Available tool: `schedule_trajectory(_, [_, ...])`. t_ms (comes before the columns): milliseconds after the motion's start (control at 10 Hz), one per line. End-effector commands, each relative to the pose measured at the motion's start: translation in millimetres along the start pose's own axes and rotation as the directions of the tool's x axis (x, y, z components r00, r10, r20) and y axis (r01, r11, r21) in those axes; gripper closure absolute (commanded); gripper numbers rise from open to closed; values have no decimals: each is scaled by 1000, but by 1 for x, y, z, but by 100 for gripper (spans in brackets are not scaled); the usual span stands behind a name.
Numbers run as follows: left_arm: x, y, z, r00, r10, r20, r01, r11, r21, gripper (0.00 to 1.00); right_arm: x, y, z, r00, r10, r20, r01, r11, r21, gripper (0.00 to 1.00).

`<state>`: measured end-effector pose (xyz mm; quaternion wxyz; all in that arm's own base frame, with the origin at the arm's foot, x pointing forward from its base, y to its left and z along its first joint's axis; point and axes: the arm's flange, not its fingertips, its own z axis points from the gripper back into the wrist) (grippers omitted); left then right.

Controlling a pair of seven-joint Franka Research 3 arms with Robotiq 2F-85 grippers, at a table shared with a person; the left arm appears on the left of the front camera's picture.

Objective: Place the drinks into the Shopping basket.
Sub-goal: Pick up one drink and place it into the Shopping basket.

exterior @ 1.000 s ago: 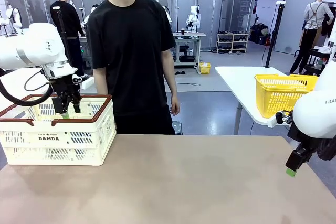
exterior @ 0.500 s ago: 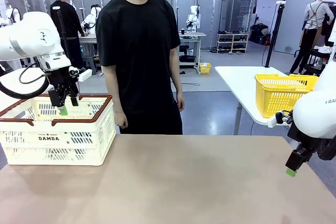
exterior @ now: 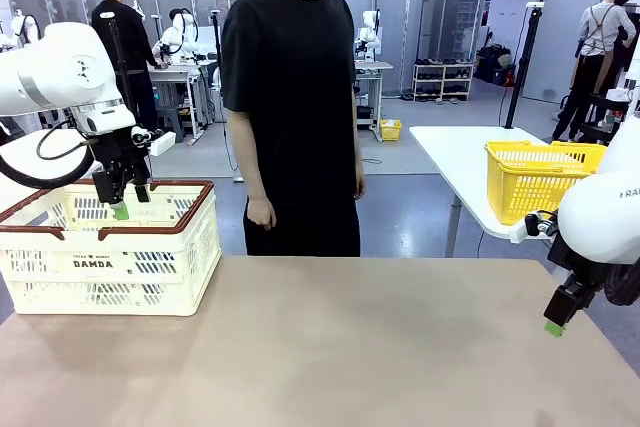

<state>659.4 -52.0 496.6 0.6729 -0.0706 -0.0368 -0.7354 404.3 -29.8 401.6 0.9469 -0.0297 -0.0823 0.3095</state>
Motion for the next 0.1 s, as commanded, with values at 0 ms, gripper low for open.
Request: schedule_trajectory(0, [0,1,1,1000,0,1,0,1000,2,0,0,-1,1,1000,-3,-1,3,1000,-2,2])
